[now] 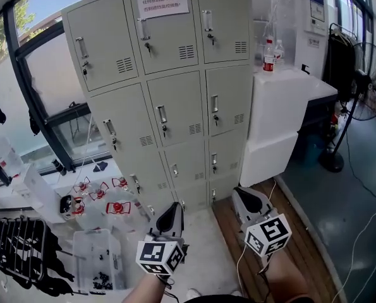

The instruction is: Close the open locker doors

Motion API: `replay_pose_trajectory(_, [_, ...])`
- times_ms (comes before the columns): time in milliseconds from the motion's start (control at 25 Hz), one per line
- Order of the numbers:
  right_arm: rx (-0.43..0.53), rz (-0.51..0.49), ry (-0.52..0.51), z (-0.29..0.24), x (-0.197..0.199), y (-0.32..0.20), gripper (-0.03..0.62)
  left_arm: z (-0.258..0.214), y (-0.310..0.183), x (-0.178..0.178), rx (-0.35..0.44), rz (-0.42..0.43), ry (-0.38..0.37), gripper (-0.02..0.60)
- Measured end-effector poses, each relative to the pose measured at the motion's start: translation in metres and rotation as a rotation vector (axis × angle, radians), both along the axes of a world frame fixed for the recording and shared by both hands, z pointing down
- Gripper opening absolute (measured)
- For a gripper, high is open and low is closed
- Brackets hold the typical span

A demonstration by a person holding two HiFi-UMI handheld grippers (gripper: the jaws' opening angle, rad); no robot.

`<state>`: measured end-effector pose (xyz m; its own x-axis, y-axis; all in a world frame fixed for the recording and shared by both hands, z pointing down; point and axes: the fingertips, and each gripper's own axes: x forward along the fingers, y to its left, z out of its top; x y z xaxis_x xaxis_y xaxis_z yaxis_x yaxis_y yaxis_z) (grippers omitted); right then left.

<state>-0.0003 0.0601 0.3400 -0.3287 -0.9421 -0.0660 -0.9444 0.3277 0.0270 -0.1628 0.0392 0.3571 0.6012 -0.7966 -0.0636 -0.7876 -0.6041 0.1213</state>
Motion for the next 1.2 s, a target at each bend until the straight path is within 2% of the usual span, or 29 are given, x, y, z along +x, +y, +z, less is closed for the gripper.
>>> replay_pose_trajectory(200, [-0.012, -0.027, -0.019, 0.007, 0.032, 0.017, 0.0, 0.004, 0.023, 0.031, -0.013, -0.023, -0.021, 0.003])
replay_pose_trajectory(480, [-0.014, -0.07, -0.046, 0.012, 0.056, 0.035, 0.0, 0.0, 0.049, 0.056, -0.008, -0.058, -0.043, 0.003])
replay_pose_trajectory(1200, [0.013, -0.119, -0.061, 0.008, 0.072, 0.057, 0.0, -0.009, 0.076, 0.074, 0.019, -0.094, -0.066, 0.003])
